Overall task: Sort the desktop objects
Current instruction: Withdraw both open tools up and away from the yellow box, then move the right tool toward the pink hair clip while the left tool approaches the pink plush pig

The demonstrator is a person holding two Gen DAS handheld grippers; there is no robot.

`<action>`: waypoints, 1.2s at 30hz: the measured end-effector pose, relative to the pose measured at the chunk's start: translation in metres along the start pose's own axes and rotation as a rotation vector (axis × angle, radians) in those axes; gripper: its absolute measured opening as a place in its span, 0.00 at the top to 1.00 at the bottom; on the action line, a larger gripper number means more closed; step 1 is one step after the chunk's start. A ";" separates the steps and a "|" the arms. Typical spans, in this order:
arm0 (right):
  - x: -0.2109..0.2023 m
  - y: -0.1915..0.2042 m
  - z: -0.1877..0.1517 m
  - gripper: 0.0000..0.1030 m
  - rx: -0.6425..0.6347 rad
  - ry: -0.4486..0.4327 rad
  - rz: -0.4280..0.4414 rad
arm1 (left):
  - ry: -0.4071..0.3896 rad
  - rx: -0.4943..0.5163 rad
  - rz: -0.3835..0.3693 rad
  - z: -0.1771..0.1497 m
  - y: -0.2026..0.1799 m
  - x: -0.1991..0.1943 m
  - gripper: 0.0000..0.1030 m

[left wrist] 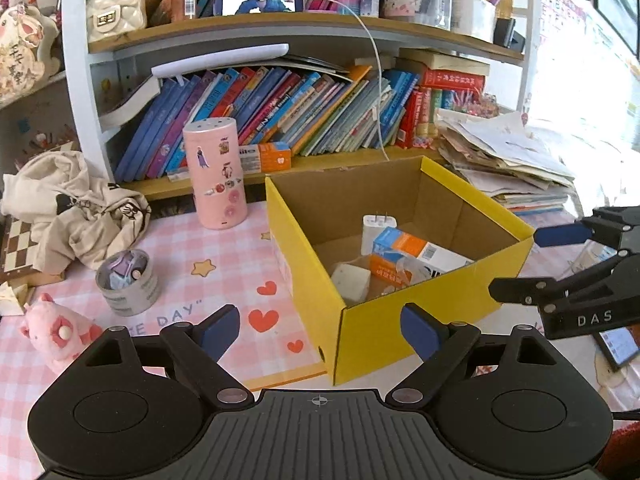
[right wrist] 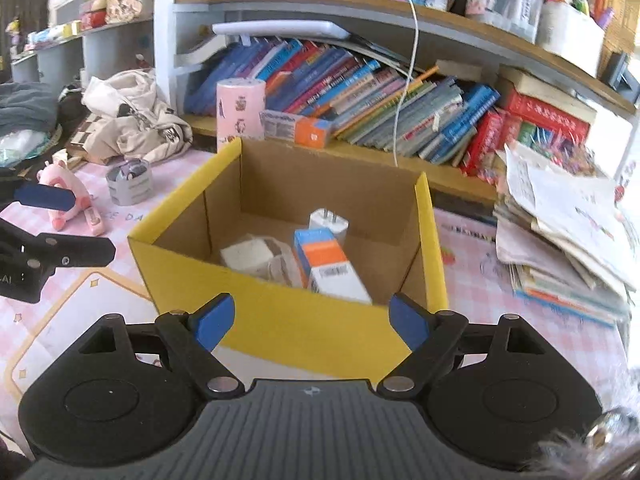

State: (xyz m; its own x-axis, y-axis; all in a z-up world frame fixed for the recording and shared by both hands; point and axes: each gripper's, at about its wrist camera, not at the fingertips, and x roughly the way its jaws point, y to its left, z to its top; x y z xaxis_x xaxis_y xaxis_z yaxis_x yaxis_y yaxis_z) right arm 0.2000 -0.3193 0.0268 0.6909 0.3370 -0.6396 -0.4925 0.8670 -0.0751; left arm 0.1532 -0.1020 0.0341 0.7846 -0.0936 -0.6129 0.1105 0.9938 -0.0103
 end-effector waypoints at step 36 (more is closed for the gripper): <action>0.039 0.173 -0.017 0.16 0.074 0.238 0.007 | 0.159 0.100 -0.059 -0.065 0.118 -0.029 0.06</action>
State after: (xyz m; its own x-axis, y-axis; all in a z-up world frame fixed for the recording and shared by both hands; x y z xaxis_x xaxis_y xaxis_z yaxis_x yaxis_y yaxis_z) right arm 0.1329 -0.1627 -0.0245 0.5389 0.2550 -0.8029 -0.4508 0.8924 -0.0191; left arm 0.1038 0.0223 -0.0010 0.6693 -0.1328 -0.7310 0.2195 0.9753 0.0238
